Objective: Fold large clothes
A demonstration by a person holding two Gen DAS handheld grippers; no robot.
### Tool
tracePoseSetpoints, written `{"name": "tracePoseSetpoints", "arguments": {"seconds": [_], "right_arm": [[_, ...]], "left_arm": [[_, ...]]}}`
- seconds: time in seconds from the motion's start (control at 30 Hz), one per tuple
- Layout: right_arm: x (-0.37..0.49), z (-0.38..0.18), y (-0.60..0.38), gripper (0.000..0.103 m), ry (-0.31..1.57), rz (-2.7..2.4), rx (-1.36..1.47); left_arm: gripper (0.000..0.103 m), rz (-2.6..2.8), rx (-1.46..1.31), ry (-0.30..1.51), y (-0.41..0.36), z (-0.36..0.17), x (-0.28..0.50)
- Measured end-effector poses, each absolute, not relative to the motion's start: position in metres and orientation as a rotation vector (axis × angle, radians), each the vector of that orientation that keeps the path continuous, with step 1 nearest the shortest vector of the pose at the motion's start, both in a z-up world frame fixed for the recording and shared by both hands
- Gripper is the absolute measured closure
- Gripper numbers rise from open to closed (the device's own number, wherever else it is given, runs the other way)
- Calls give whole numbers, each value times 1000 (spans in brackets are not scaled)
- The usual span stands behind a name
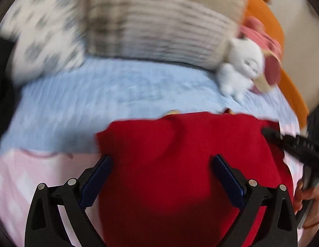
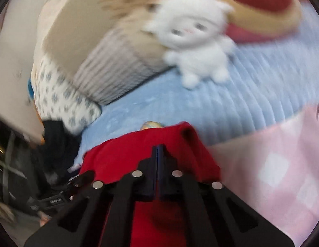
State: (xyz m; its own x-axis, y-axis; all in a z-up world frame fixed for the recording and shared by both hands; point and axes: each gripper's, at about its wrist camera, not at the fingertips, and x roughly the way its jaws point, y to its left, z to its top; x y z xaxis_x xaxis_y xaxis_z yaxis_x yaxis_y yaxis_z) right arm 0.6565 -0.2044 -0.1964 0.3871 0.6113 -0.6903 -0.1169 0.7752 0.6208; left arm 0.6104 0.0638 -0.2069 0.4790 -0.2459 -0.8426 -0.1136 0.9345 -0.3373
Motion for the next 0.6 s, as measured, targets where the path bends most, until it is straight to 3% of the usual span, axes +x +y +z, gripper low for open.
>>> {"name": "tracePoseSetpoints", "arguments": {"seconds": [0.17, 0.2, 0.27, 0.3, 0.4, 0.53, 0.57, 0.6], "right_arm": [[648, -205, -215, 103, 1036, 412, 584], [644, -197, -216, 92, 1026, 382, 547], [629, -164, -220, 51, 991, 373, 364], [618, -154, -222, 24, 969, 405, 309], [560, -125, -219, 38, 934, 612, 198], [525, -146, -211, 50, 1025, 748, 255], [524, -155, -213, 56, 1039, 717, 239], [527, -171, -223, 76, 1054, 631, 215]], "left_arm": [[3, -29, -474, 1059, 85, -210, 595], [3, -35, -463, 1062, 87, -202, 589], [3, -45, -424, 1024, 90, -179, 566], [3, -79, -417, 997, 93, -168, 558], [3, -255, -461, 967, 78, -150, 522], [3, -363, -421, 990, 34, -160, 492], [3, -334, -373, 983, 29, -166, 489], [4, -323, -372, 980, 30, -170, 488]]}}
